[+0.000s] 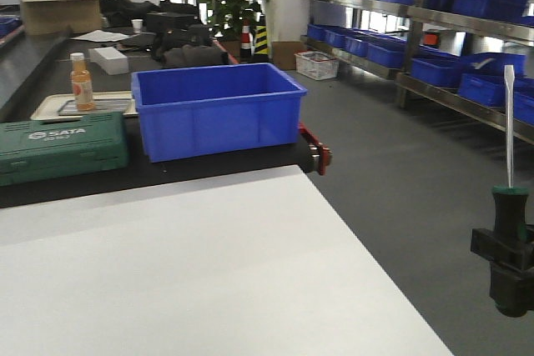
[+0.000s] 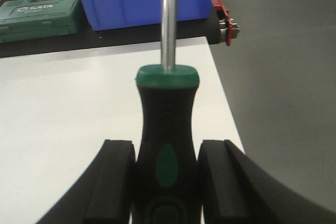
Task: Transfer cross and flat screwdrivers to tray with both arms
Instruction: 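Drive the base away from the table while holding both screwdrivers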
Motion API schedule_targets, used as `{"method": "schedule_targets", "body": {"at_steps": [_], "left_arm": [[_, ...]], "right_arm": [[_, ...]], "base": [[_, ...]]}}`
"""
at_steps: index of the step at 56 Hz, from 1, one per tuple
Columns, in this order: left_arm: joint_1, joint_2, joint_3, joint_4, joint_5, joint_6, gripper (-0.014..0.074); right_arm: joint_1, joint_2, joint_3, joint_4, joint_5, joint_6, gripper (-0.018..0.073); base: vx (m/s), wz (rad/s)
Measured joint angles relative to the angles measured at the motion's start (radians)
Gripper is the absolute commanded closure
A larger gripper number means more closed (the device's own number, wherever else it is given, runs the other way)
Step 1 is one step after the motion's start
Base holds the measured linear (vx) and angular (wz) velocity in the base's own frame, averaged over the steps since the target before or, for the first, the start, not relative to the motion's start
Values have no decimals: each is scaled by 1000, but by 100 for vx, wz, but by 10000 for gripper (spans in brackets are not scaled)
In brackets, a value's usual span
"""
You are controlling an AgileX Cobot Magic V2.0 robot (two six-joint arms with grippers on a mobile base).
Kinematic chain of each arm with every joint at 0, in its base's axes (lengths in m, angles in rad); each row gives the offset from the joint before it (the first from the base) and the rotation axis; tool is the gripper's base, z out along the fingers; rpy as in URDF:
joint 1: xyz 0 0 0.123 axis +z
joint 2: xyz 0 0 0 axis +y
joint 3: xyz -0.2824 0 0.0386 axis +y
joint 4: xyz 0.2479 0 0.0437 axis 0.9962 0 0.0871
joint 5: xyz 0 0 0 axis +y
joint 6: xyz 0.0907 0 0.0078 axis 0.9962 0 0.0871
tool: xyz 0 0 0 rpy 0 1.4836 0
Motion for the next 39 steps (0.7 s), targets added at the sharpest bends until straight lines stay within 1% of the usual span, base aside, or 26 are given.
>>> {"method": "schedule_targets", "body": {"at_steps": [15, 39], "left_arm": [[0, 0, 0, 0, 0, 0, 599], [0, 0, 0, 0, 0, 0, 599]], "right_arm": [[0, 0, 0, 0, 0, 0, 567], [0, 0, 0, 0, 0, 0, 567]], "base": [[-23, -51], [-17, -59]]}}
